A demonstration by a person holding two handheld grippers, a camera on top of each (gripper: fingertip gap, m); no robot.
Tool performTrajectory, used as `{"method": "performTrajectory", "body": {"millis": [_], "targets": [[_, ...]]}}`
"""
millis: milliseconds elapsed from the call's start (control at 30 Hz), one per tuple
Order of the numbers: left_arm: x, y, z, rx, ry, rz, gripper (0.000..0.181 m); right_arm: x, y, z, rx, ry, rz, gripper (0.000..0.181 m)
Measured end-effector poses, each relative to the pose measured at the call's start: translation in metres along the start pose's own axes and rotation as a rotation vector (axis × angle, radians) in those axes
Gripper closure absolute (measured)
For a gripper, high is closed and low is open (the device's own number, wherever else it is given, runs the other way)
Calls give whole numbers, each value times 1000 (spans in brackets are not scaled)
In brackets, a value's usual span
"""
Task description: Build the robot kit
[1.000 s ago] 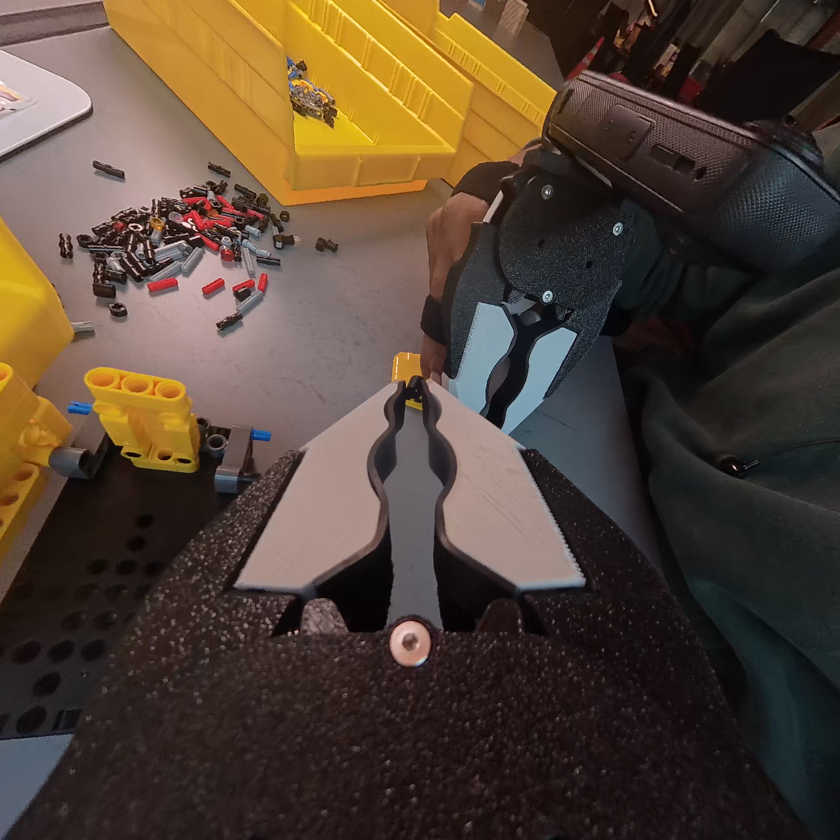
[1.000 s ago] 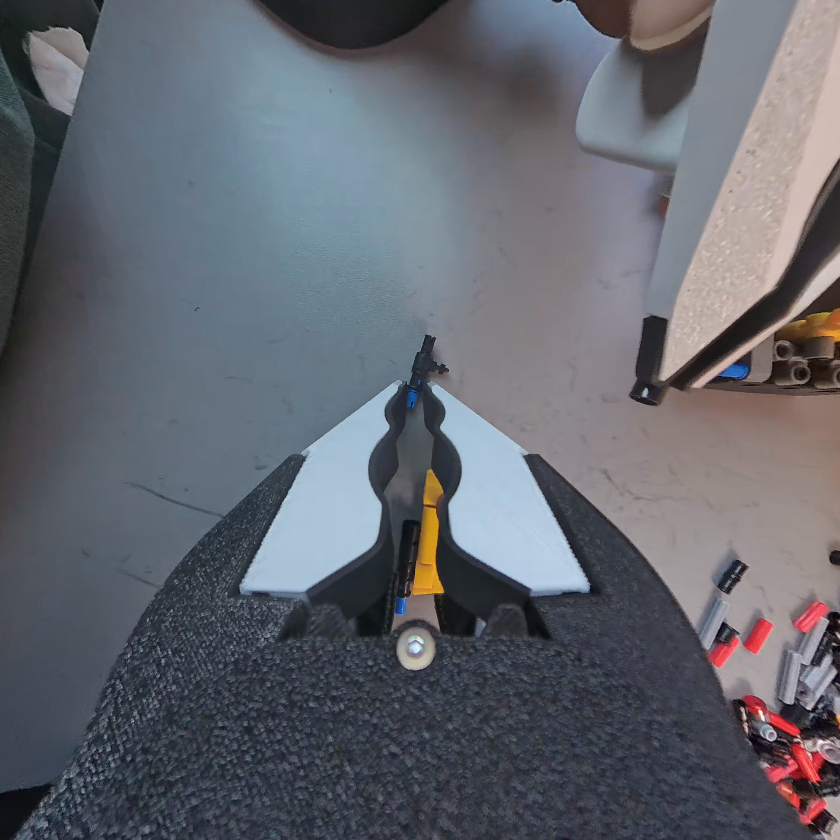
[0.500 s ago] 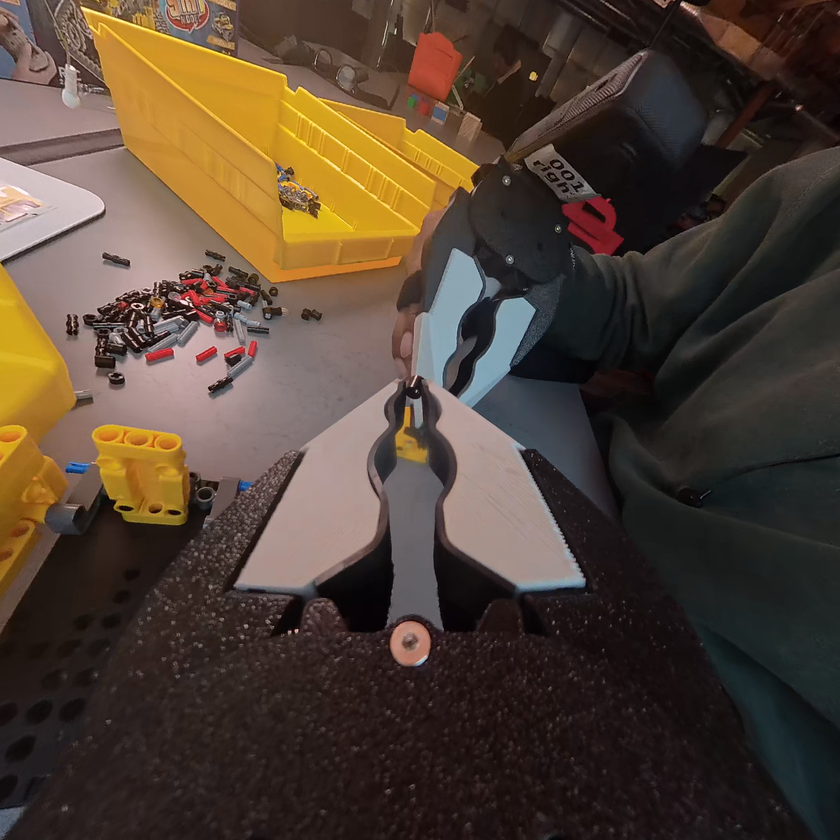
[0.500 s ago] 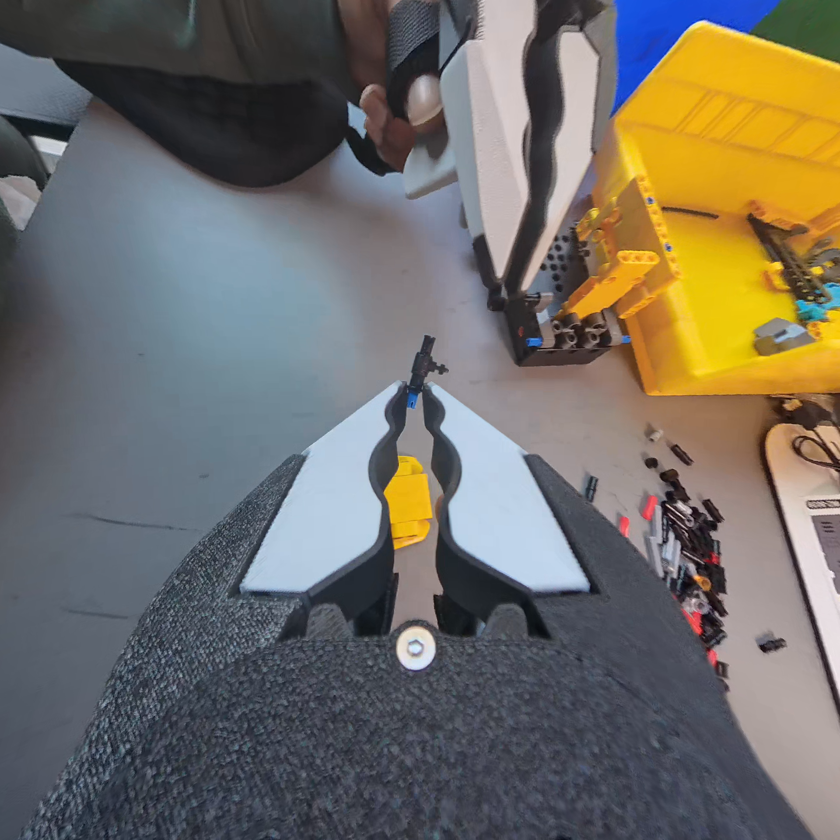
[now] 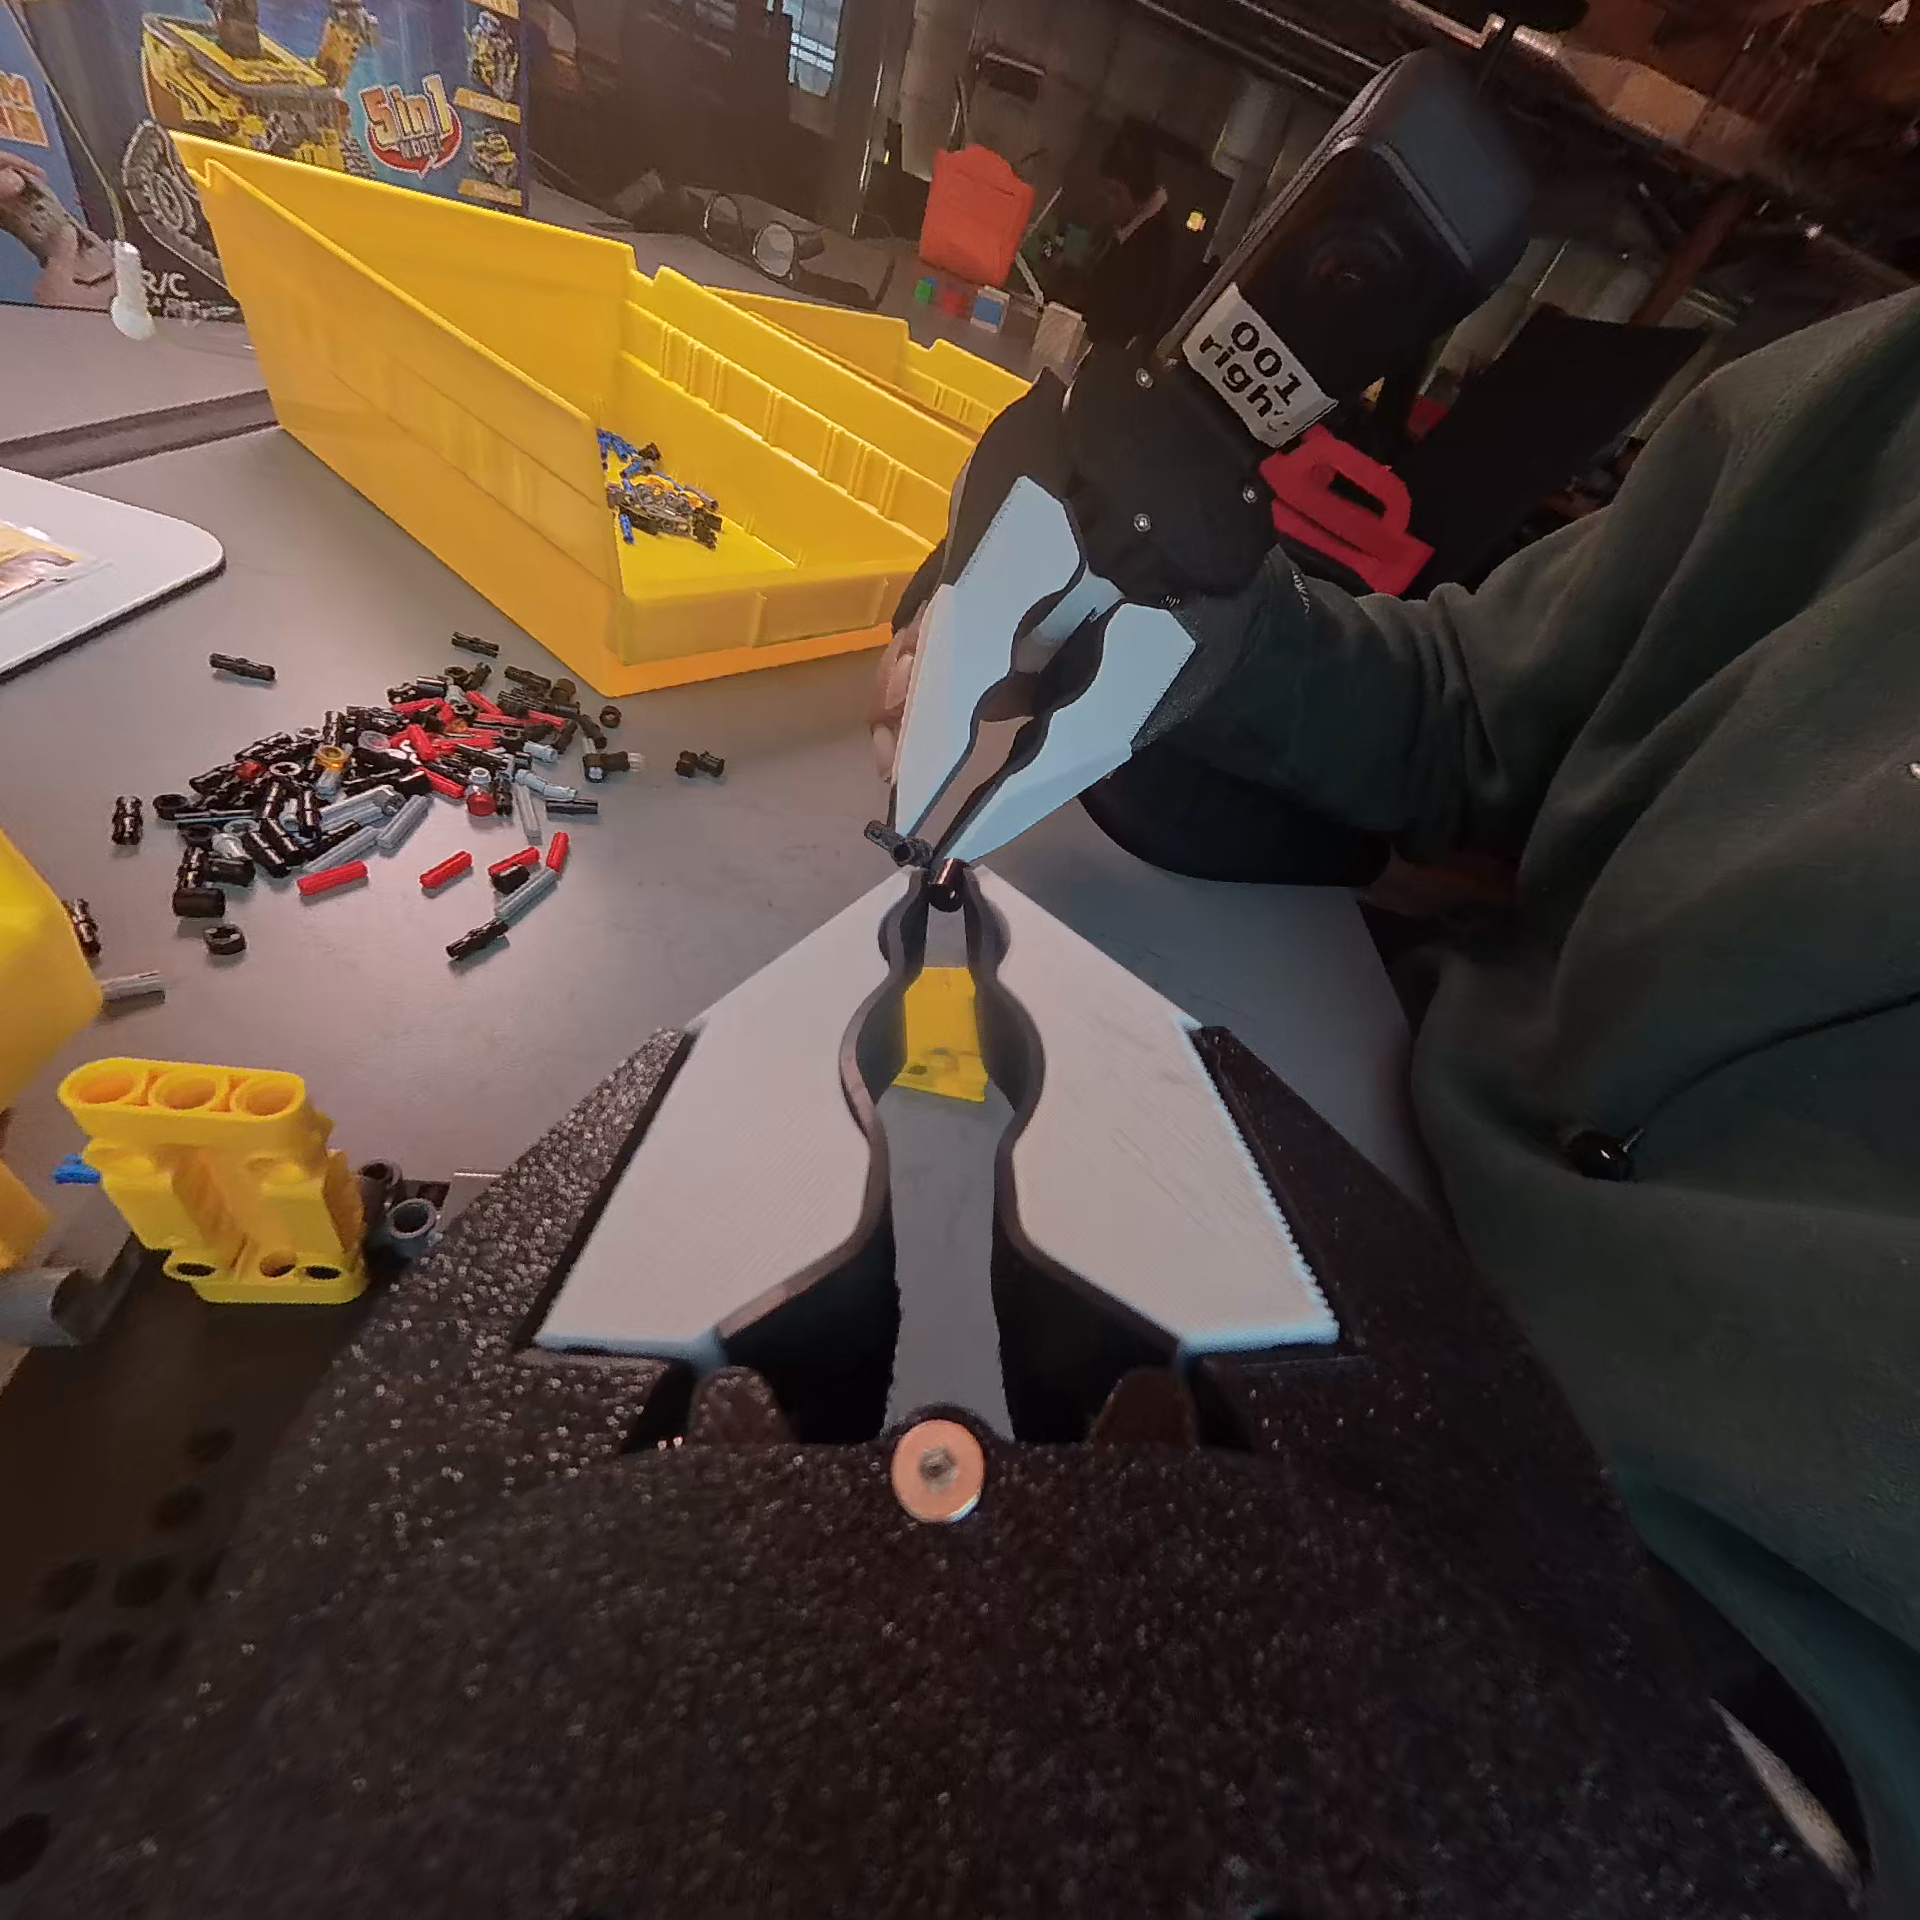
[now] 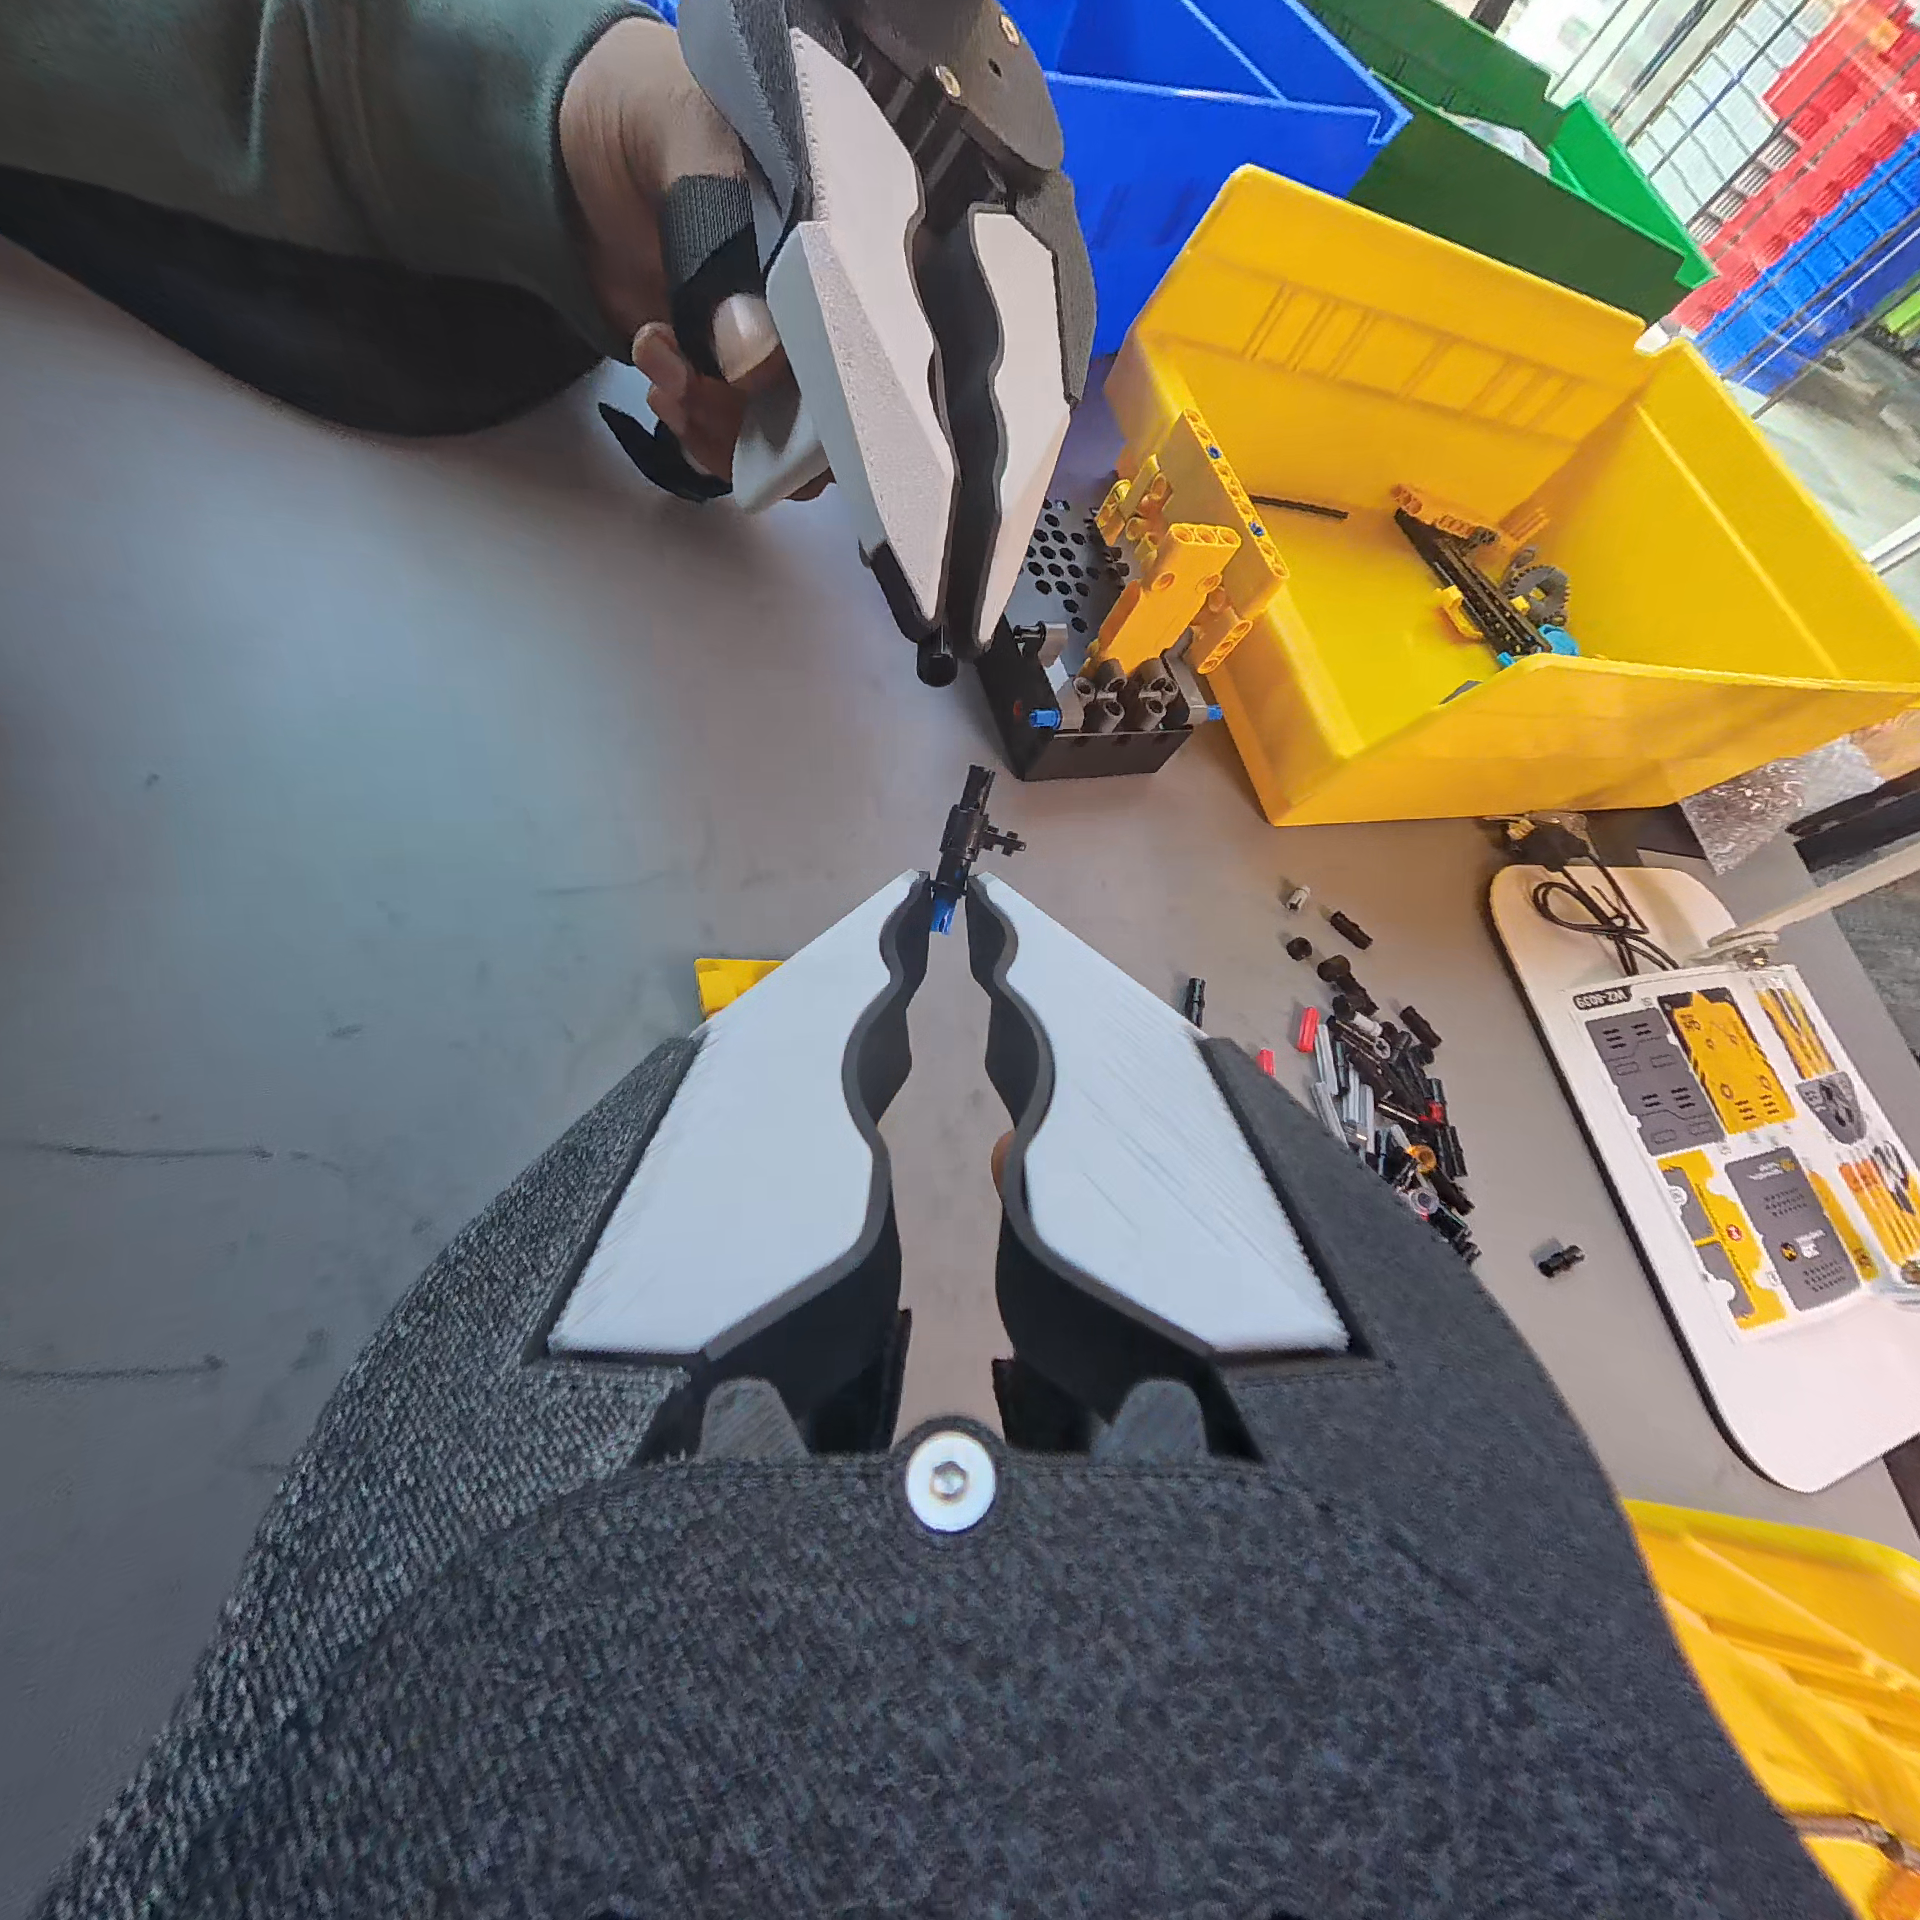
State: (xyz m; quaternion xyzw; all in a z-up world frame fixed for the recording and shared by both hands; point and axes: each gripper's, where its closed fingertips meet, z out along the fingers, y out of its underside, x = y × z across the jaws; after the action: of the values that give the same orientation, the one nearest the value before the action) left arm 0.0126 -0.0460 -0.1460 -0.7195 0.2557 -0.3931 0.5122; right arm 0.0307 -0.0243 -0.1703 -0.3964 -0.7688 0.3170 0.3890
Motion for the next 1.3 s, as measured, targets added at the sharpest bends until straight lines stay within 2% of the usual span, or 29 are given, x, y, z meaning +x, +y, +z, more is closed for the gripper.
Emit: {"method": "performTrajectory", "body": {"millis": [567, 1300], "targets": [[1, 6, 7, -30, -31, 61, 176, -7, 5, 1, -27, -18, -43, 175], [5, 5, 10, -24, -23, 96, 176, -11, -5, 1, 29, -19, -66, 175]]}}
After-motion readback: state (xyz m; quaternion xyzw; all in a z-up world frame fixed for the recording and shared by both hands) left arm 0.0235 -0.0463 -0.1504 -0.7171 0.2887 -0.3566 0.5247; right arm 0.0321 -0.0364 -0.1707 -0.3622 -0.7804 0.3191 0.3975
